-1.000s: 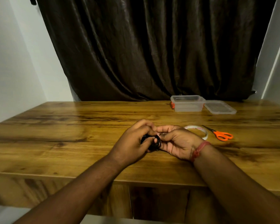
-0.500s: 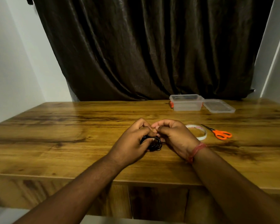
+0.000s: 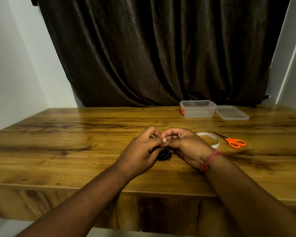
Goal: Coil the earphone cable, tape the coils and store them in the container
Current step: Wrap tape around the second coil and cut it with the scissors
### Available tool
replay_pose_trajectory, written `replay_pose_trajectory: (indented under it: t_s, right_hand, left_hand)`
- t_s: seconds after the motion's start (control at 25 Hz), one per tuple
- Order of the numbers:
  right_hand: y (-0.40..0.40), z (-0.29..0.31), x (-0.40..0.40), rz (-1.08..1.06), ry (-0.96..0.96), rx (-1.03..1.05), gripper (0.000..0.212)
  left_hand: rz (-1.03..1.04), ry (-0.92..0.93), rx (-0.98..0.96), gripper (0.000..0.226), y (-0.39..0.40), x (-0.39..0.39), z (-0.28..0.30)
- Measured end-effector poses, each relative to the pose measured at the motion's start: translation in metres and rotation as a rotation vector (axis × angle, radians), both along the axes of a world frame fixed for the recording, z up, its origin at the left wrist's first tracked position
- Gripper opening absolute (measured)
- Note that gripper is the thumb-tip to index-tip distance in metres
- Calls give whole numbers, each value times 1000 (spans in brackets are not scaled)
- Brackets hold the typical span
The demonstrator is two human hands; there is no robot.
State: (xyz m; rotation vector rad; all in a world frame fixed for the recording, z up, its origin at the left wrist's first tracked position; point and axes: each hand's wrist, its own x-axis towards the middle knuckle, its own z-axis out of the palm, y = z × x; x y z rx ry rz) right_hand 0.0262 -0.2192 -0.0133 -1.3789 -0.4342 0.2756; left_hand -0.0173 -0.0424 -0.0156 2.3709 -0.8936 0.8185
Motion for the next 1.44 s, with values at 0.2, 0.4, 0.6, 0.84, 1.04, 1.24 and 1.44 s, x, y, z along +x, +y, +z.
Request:
replay_pose_trajectory:
  t_s: [0.2, 0.4, 0.6, 0.84, 1.04, 1.24, 1.44]
  right_hand:
    - [2, -2, 2, -43, -69, 4, 18]
    - [4, -2, 3, -123, -119, -13, 16]
    - [5, -1, 2, -175, -162, -29, 19]
    - [8, 0, -1, -233, -231, -45, 25]
    - [9, 0, -1, -271, -294, -135, 26]
    - [12, -2, -5, -340, -408, -258, 25]
    - [14, 0, -10, -351, -574, -440, 29]
  left_hand:
    - [17, 45, -52, 11, 0, 5, -3]
    - [-21, 145, -144, 12, 0, 8, -5]
    - [-17, 183, -258, 6, -1, 7, -4]
    - [-21, 313, -478, 9, -3, 7, -1]
    - [55, 358, -463, 11, -2, 12, -6]
    - [88, 405, -468, 17, 1, 15, -9]
    - [68, 565, -682, 18, 2, 18, -8]
